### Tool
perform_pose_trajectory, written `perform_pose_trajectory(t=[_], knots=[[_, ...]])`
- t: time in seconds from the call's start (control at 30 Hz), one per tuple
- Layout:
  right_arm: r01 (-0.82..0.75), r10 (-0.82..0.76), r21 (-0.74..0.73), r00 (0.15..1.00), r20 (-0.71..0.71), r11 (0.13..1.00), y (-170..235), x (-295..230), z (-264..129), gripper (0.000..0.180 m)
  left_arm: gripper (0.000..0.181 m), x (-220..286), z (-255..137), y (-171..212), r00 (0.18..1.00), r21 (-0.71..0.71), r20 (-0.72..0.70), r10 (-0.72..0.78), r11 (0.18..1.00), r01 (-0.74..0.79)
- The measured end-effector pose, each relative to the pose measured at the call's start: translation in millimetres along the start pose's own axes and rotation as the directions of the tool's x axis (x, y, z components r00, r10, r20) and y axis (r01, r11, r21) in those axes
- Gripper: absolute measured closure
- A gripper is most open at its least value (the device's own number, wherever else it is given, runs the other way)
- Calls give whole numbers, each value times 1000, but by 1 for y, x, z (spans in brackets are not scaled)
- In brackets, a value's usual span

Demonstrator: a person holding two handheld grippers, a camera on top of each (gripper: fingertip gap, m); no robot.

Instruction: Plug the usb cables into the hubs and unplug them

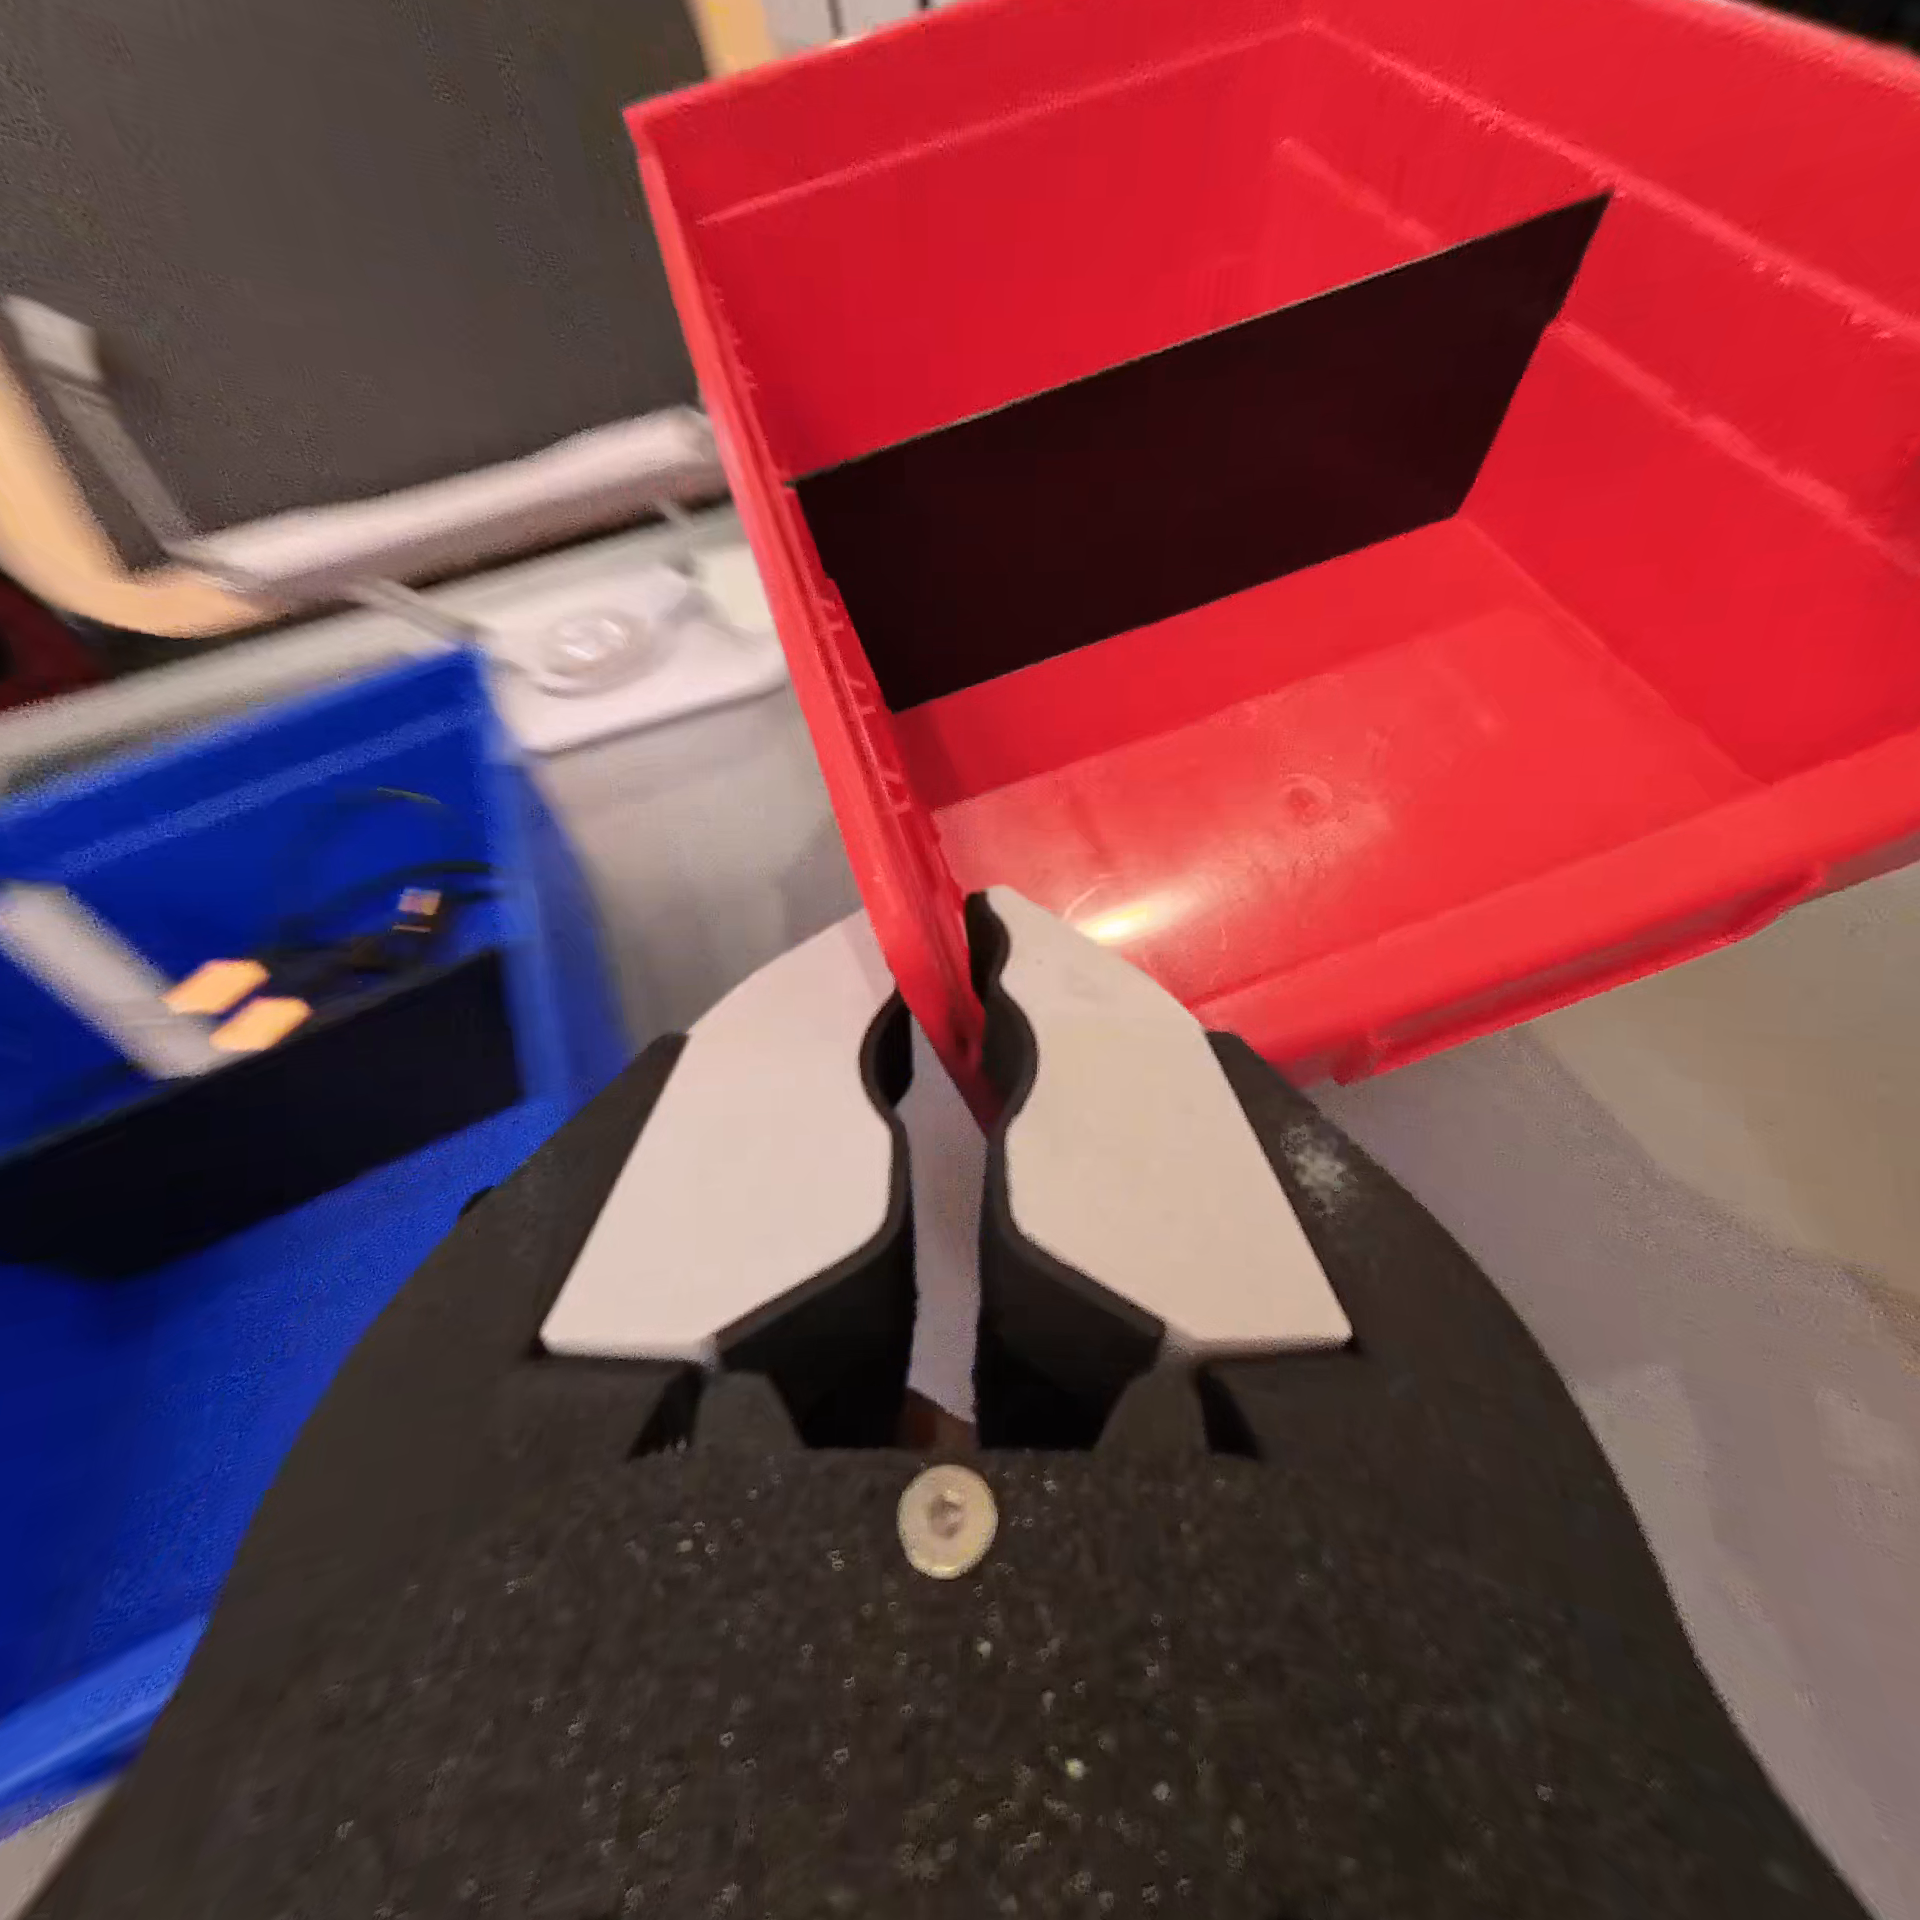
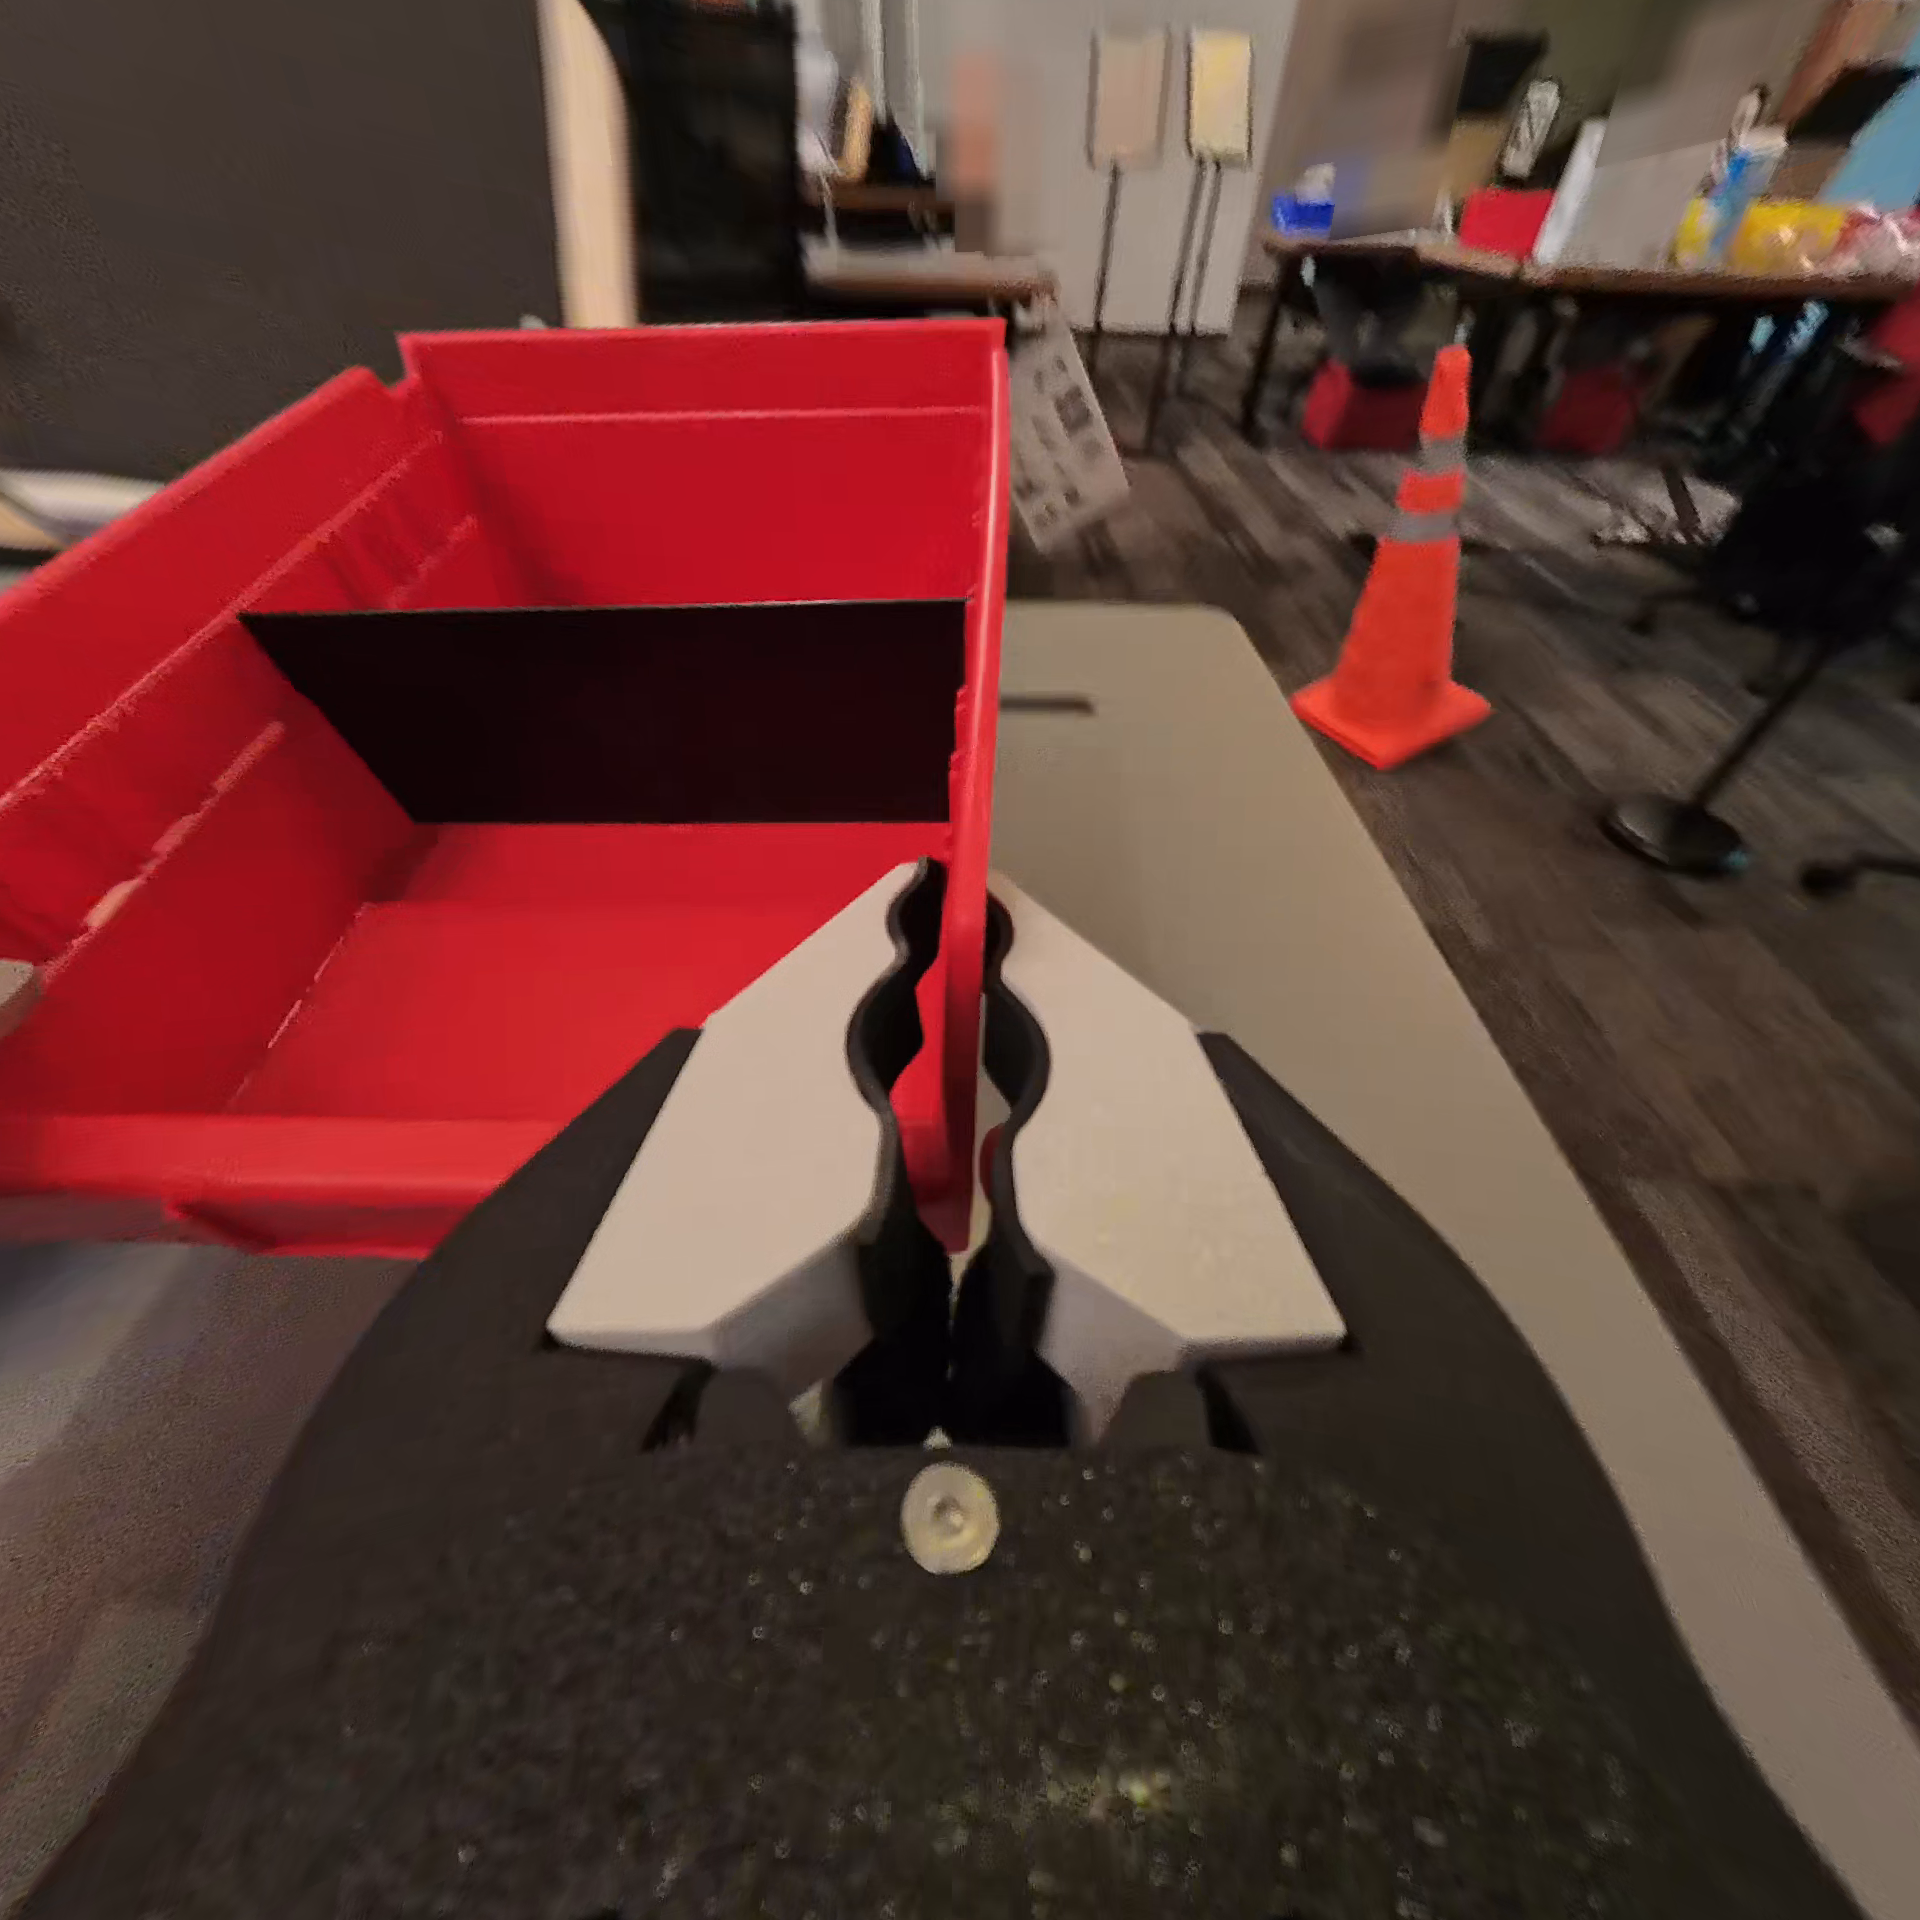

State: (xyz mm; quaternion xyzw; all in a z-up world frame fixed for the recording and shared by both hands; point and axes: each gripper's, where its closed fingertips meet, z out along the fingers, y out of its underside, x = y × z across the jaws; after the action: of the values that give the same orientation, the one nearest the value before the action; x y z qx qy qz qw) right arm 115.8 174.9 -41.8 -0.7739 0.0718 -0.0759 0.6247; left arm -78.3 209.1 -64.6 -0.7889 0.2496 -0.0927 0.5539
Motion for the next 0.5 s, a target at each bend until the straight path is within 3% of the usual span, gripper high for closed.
perform_pose_trajectory(t=[0.03,0.2,0.37,0.5], knots=[[7,-8,-39,1000,-12,999,17,18,4,177,174,19,16,9,1000,-35,-30,-6,999,5],[19,-25,-174,999,-32,985,79,59,23,176,174,65,55,42,997,-107,-72,-21,994,13],[-49,46,-144,999,-25,988,87,65,34,174,171,74,57,50,997,-32,-66,42,999,-44],[53,-62,-136,996,-61,989,87,72,24,157,160,64,44,45,996,45,-84,13,999,-10]])
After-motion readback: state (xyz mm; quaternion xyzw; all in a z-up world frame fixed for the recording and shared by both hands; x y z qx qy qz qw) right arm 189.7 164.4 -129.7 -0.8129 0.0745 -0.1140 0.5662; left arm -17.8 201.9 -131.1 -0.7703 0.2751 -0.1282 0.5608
